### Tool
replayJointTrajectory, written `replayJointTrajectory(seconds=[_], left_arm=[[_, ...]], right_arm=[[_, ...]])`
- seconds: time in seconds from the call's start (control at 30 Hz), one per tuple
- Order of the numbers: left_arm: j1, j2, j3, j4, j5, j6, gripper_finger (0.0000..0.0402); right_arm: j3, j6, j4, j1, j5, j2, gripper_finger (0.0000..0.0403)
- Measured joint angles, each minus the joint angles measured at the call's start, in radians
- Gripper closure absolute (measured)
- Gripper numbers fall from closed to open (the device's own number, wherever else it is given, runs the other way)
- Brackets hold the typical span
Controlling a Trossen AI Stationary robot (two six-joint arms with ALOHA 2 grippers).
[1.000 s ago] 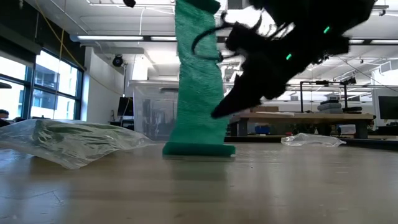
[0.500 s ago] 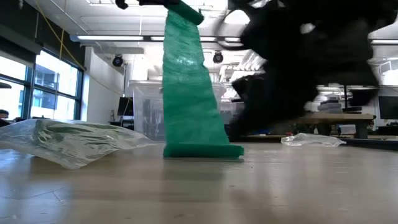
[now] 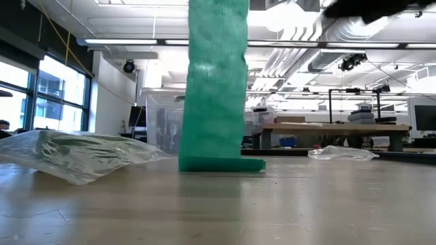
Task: Roll bandage
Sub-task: Roll the dark green bandage
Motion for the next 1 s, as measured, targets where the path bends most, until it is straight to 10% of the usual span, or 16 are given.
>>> replayJointTrajectory(seconds=[0.27, 0.73, 1.0], left_arm=[[-0.101, 0.035, 0.095, 0.006, 0.008, 0.118, 0.0396], [-0.099, 0.114, 0.137, -0.003, -0.43, 0.276, 0.0396], [-0.087, 0.111, 0.137, 0.002, -0.427, 0.309, 0.0396]], right_arm=[[0.0, 0.079, -0.026, -0.009, -0.077, -0.081, 0.0369], [0.0, 0.132, 0.123, -0.408, -0.508, 0.309, 0.0299], [0.0, 0.084, 0.239, -0.431, -0.465, 0.359, 0.0318]])
